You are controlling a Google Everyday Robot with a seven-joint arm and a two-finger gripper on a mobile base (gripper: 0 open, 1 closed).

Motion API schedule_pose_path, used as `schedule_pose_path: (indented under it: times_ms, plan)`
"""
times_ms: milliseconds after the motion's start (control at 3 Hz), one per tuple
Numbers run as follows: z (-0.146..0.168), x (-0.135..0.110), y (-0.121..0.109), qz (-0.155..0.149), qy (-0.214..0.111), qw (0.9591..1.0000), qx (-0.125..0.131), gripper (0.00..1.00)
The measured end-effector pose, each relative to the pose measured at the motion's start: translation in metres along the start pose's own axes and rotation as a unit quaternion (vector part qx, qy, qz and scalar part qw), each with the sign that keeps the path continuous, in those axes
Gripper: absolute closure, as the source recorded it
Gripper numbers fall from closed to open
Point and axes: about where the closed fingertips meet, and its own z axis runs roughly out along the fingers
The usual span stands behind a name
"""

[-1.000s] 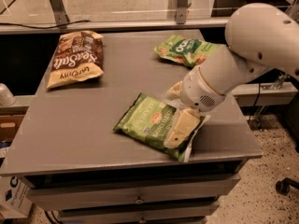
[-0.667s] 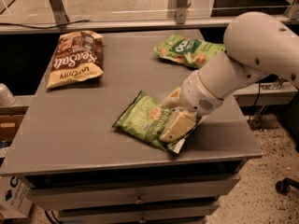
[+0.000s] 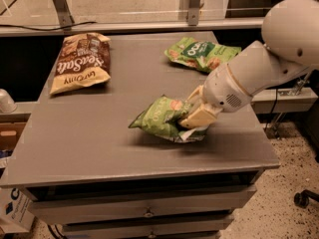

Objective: Move green jalapeno chip bag near brown chip bag

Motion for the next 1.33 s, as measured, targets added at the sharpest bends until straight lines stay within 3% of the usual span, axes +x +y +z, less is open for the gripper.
schedule_pose_path:
  times_ms: [333,667,1000,1333]
  plan:
    - [-0.053,-0.061,-0.017,-0.025,-0.052,0.9976,0.038,1.00]
    - [-0.053,-0.061,-0.017,-0.025,-0.052,0.9976,0.038,1.00]
    - [-0.051,-0.070,-0.026,-0.020,-0.072,0.9954,0.060,1.00]
    - [-0.044,-0.087,-0.054,-0.022,-0.098,0.9912,0.086,1.00]
